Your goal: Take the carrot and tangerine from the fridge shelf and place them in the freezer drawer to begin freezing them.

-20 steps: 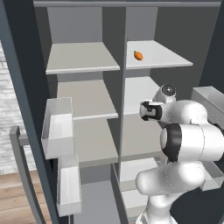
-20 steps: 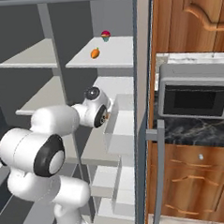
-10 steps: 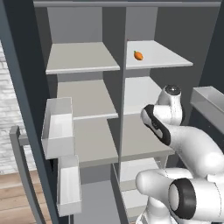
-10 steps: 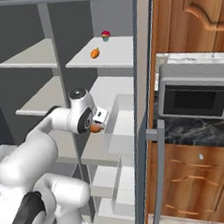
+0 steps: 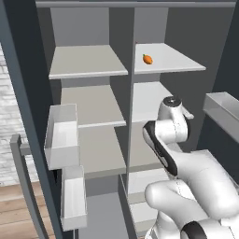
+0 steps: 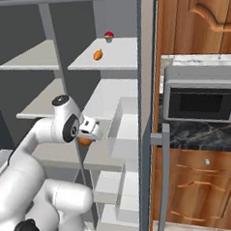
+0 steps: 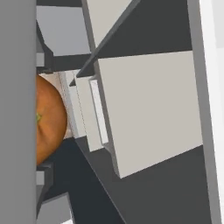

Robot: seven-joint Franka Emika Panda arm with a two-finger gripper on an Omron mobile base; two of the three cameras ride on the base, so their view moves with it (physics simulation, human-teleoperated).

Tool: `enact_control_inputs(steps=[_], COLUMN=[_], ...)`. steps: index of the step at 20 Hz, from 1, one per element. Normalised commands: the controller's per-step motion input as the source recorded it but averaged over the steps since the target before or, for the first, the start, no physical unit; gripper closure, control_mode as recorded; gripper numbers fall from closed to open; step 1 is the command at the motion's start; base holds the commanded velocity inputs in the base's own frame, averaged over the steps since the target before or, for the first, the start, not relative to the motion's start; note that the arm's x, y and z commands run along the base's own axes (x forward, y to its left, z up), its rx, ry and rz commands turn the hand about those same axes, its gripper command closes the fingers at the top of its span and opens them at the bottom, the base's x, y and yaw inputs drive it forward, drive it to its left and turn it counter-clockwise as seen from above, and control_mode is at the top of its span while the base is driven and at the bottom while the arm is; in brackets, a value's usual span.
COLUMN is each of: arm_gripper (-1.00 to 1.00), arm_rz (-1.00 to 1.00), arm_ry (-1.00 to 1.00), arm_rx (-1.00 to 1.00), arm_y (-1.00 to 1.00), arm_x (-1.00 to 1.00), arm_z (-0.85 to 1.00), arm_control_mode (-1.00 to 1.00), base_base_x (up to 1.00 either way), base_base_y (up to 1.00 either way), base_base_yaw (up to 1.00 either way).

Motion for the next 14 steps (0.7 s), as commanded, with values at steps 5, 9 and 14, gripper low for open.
enact_control_inputs(steps=[5,9,14], arm_gripper=[1.00,1.00,1.00], arm_rz=[0.01,0.00,0.00], arm_ry=[-0.02,0.00,0.00], arm_rx=[0.00,0.00,0.00], arm_y=[0.06,0.00,0.00], arm_x=[-0.36,0.00,0.00], arm_z=[-0.01,0.00,0.00], arm_control_mode=[1.00,1.00,1.00], base_base_x=[-0.60,-1.00,-0.49], base_base_y=[0.07,0.35,0.70], base_base_yaw=[0.00,0.00,0.01])
